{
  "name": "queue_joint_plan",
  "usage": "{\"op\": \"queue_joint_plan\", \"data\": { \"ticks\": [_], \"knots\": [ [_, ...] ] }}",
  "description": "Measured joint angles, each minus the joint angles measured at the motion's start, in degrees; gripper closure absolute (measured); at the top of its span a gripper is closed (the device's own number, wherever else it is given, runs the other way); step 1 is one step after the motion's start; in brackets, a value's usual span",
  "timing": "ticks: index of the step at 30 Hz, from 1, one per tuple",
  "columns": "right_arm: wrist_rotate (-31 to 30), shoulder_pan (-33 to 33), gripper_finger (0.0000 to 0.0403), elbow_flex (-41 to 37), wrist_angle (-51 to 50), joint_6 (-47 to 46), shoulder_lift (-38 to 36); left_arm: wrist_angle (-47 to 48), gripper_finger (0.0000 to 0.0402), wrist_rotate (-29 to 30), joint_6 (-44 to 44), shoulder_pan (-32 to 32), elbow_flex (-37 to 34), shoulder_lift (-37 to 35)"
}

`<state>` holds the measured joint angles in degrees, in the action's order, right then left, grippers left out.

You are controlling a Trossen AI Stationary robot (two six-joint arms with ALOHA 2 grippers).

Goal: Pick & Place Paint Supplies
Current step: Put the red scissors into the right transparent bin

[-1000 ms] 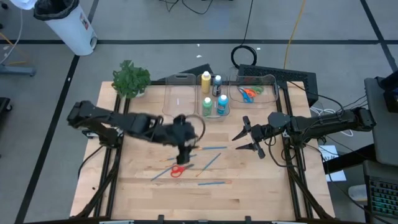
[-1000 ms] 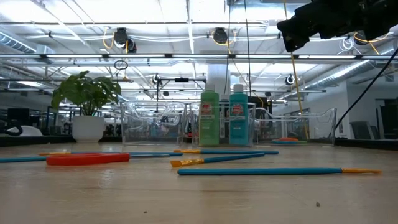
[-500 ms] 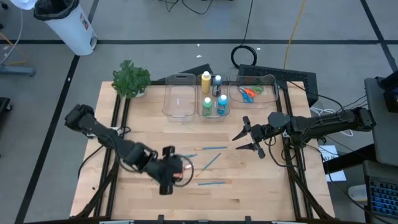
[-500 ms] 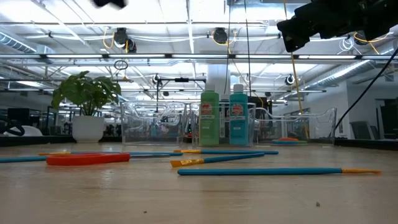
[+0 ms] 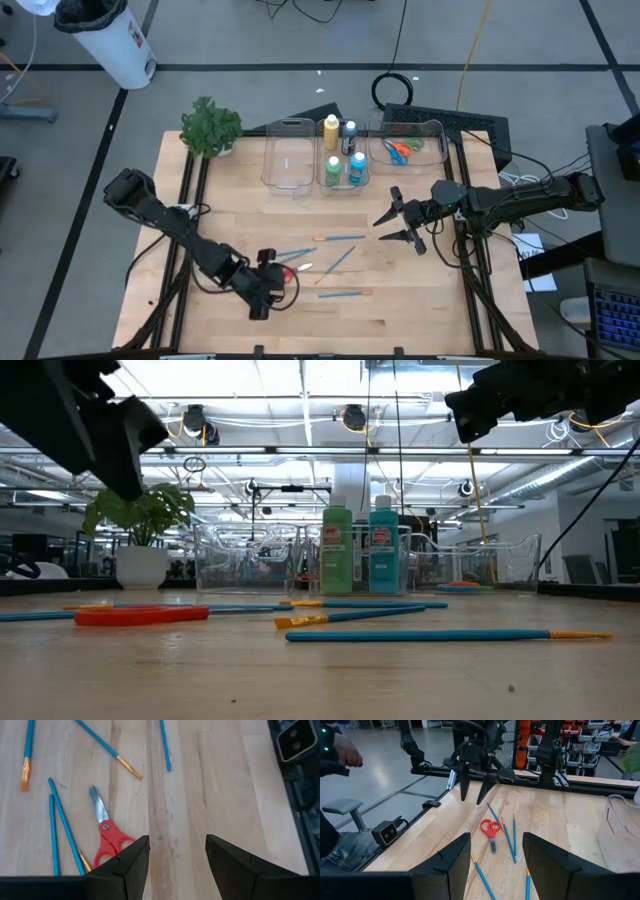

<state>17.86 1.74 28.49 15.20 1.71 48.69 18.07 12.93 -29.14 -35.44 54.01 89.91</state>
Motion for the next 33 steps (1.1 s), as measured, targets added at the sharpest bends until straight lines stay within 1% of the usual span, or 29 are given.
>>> {"op": "queue_joint_plan", "data": {
  "ticks": [6, 10, 16, 21, 33],
  "knots": [
    [-0.01, 0.0, 0.0232, 0.0, 0.0, 0.0, 0.02, -2.57, 0.0199, -0.47, 0.22, 0.07, -0.19, 3.6],
    [-0.01, 0.0, 0.0232, -0.01, 0.31, 0.12, 0.02, -1.62, 0.0199, -0.87, -0.92, 0.15, -0.19, 6.09],
    [-0.01, 0.0, 0.0232, -0.02, 0.44, 0.16, 0.09, -1.64, 0.0199, 0.89, -1.27, 0.29, -0.19, 8.44],
    [-0.01, -0.02, 0.0232, -0.02, 0.42, -0.3, 0.09, -1.55, 0.0199, 1.04, -1.3, 1.07, -0.19, 9.78],
    [0.01, 0.02, 0.0232, -0.02, 0.39, -0.63, 0.09, -1.34, 0.0199, -1.81, -4.52, 2.61, 0.1, 13.67]
  ]
}}
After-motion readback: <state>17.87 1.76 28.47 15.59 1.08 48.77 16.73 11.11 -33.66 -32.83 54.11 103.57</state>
